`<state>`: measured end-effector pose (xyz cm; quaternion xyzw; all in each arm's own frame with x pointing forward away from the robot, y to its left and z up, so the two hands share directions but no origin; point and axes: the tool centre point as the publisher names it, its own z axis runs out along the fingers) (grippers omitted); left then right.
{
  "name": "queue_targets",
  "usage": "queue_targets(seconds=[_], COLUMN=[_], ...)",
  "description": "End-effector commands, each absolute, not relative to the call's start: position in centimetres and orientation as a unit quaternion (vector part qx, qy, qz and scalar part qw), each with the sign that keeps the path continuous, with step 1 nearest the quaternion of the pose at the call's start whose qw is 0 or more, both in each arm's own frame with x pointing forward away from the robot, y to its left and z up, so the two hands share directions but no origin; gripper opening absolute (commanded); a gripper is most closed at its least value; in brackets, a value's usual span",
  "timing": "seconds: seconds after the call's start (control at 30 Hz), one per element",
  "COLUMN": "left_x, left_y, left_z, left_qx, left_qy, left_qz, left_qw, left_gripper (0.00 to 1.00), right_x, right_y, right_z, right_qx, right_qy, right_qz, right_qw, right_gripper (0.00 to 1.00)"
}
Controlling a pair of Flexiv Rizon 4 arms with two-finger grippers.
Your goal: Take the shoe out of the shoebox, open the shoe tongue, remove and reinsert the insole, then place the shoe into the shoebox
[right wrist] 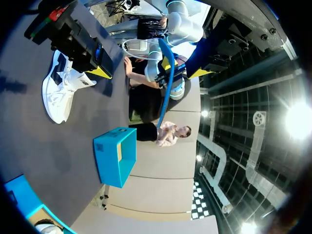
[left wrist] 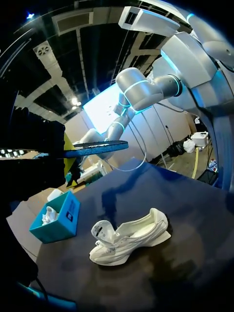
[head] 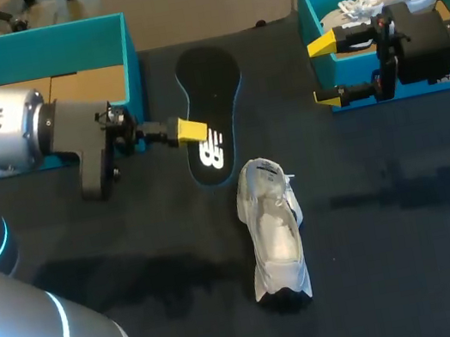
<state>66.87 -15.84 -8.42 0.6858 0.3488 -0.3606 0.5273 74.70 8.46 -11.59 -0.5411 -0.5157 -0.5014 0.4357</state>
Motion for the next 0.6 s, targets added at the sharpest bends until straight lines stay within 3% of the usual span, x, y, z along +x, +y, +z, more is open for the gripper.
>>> queue_targets(seconds=[0.03, 0.6], left_x=[67.0, 69.0], left_y=[-16.0, -16.8], left_z=[-8.4, -11.7], left_qx=[0.687, 0.688], left_qy=[0.347, 0.318], left_qz=[-0.361, -0.363], left_qw=[0.527, 0.543], left_gripper=[0.00, 0.00], right_x=[74.8, 74.8], right_y=[8.6, 8.6], right_z=[-11.7, -11.7], right_qx=[-0.541, -0.541], right_qy=[-0.516, -0.516], right_qz=[-0.501, -0.501], right_qw=[0.436, 0.436], right_gripper=[1.00, 1.00])
